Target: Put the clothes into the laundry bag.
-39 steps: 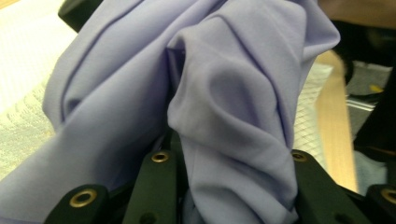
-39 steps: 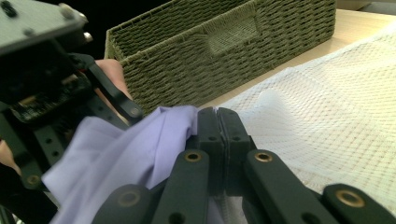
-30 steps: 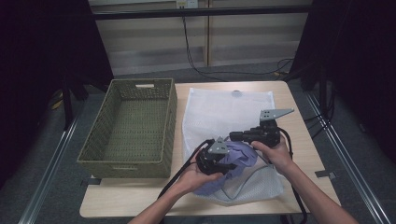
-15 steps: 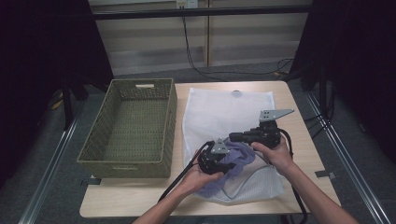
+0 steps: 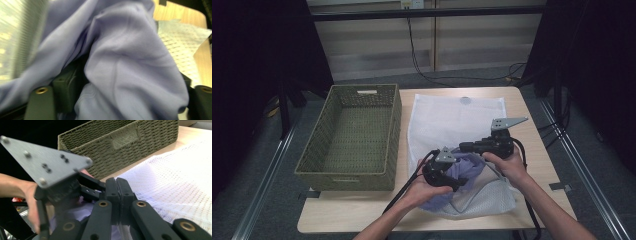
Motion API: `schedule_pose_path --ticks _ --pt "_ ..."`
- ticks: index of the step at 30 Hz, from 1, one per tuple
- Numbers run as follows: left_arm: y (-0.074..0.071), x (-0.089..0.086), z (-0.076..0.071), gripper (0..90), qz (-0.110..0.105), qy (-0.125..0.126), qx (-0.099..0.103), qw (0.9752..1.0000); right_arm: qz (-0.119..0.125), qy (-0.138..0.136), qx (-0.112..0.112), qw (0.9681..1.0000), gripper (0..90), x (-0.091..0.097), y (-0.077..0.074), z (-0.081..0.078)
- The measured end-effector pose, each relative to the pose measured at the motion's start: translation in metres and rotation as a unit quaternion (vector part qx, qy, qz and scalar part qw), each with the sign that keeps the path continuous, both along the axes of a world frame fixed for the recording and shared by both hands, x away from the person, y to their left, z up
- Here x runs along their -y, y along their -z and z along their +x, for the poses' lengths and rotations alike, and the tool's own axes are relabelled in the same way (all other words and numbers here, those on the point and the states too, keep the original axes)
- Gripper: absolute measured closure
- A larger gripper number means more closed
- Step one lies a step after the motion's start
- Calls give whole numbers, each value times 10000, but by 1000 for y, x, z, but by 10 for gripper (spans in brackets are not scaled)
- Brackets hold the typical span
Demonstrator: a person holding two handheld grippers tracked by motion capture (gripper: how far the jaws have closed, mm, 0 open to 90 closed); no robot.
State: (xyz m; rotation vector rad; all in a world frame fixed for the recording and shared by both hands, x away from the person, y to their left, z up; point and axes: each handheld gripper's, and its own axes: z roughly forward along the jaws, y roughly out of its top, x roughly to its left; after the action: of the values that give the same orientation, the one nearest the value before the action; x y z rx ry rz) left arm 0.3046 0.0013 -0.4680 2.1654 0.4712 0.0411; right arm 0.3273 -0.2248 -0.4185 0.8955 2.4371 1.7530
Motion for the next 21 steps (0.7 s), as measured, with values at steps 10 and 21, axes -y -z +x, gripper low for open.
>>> schedule_pose_path --ticks 10,21 --pt "-34 -32 -6 207 -457 -213 140 9986 13 -1 -14 10000 897 0 0 1" --pt "-35 -70 -30 349 -310 206 154 9992 -14 2 -37 10000 897 -3 3 2"
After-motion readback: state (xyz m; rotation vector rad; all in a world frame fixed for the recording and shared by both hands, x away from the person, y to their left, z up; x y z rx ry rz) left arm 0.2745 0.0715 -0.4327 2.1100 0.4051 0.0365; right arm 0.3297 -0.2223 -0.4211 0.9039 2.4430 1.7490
